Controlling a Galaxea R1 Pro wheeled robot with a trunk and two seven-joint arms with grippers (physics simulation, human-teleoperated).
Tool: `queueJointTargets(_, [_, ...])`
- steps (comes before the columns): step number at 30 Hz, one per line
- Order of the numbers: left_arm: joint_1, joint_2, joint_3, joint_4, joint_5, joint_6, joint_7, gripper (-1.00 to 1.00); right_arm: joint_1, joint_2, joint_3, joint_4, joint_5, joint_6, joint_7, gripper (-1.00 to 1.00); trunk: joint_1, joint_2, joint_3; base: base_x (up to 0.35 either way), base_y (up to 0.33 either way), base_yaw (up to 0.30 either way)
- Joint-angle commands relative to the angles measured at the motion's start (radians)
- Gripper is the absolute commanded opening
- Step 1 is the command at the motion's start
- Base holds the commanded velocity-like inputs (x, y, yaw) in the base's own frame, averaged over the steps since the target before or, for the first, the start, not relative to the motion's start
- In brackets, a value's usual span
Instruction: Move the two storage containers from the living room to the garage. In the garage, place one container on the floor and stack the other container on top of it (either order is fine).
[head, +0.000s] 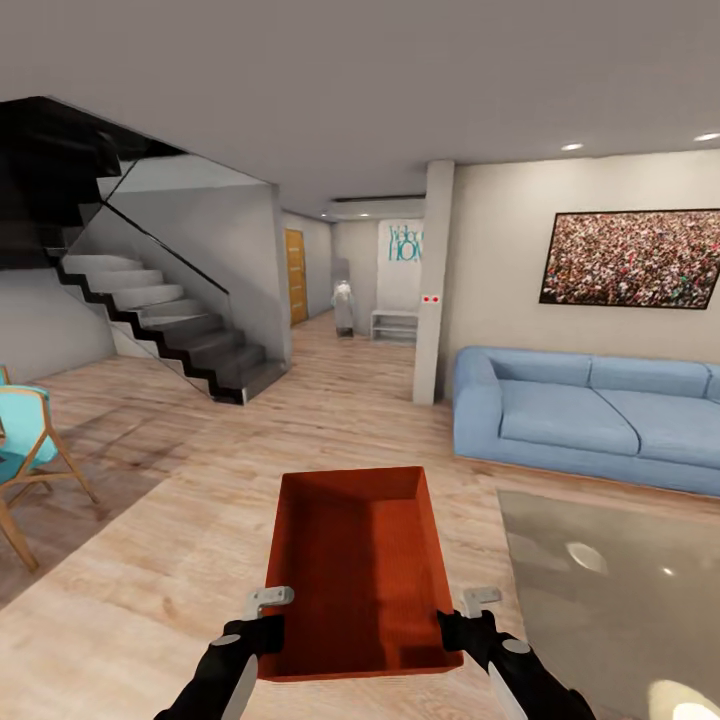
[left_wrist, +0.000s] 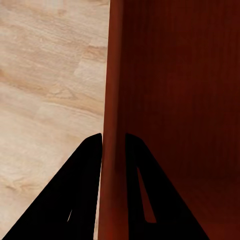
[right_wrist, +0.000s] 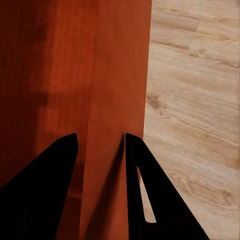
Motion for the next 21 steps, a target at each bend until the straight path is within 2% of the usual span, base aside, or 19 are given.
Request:
queueJointTargets(1, [0.000, 0.000, 0.001, -0.002, -0.021, 0.009, 0.021, -1.00, 0.000, 0.004, -0.003, -0.003, -0.011, 0.005, 0.044, -1.00, 0.001, -0.001, 0.000, 0.324, 0.000, 0.004])
queueJointTargets(21, [0.000, 0.000, 0.001, -0.002, -0.021, 0.011, 0.021, -1.00, 0.000, 0.004, -0.002, -0.003, -0.013, 0.004, 0.044, -1.00, 0.001, -0.001, 0.000, 0.324, 0.000, 0.000])
